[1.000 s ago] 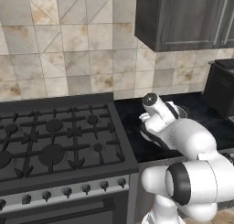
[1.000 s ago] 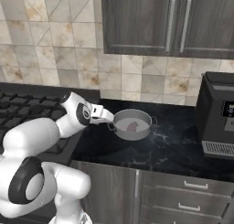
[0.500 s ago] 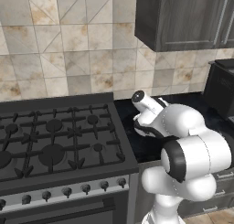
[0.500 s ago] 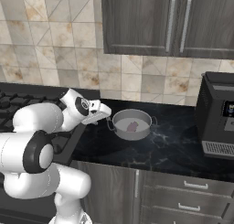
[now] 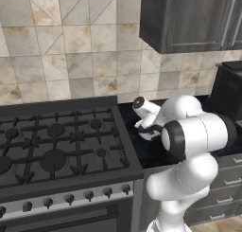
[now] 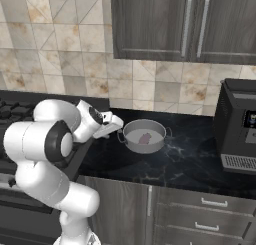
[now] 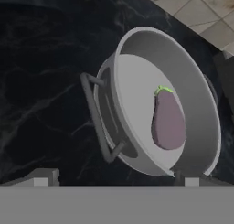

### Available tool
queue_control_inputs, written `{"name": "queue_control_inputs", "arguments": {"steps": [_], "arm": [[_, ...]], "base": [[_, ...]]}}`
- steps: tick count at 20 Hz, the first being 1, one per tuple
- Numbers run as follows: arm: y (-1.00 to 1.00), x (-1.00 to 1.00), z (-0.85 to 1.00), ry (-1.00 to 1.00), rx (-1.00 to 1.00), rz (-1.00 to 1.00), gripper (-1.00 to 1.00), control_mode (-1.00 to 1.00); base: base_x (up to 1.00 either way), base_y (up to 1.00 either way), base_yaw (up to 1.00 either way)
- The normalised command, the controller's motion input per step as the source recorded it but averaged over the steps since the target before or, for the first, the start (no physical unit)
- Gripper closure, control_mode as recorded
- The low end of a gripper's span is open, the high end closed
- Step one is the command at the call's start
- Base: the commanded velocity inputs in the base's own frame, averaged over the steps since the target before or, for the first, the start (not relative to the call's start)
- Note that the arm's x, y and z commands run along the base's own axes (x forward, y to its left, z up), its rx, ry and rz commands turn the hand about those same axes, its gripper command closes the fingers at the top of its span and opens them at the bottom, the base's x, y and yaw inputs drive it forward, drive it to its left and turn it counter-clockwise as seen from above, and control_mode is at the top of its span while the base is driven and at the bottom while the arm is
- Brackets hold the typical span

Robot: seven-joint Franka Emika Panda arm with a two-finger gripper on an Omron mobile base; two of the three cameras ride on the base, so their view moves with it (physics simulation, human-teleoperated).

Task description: Turn on the sink faucet. Then move the eggplant from the counter to the sink. Turn off the sink. Move the vegetable from the sink to the pot next to the stove. Finally move the pot to the front right burner.

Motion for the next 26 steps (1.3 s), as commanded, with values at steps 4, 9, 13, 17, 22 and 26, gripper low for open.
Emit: {"name": "queue_control_inputs", "arguments": {"steps": [4, 9, 13, 17, 22, 26], "arm": [[0.0, 0.37, -0.35, 0.0, 0.0, 0.0, -1.0, -1.0], [-0.03, 0.38, -0.37, 0.0, 0.0, 0.0, -1.0, -1.0], [-0.18, 0.33, -0.27, -0.02, 0.0, 0.0, -1.0, -1.0], [-0.26, 0.24, -0.16, -0.04, 0.0, 0.0, -1.0, -1.0], [-0.17, 0.05, -0.08, -0.03, 0.0, 0.0, 1.0, -1.0], [-0.13, 0.03, -0.13, 0.0, 0.0, 0.0, 1.0, -1.0]], "base": [[0.0, 0.0, 0.0], [0.0, 0.0, 0.0], [0.0, 0.0, 0.0], [0.0, 0.0, 0.0], [0.0, 0.0, 0.0], [0.0, 0.0, 0.0]]}}
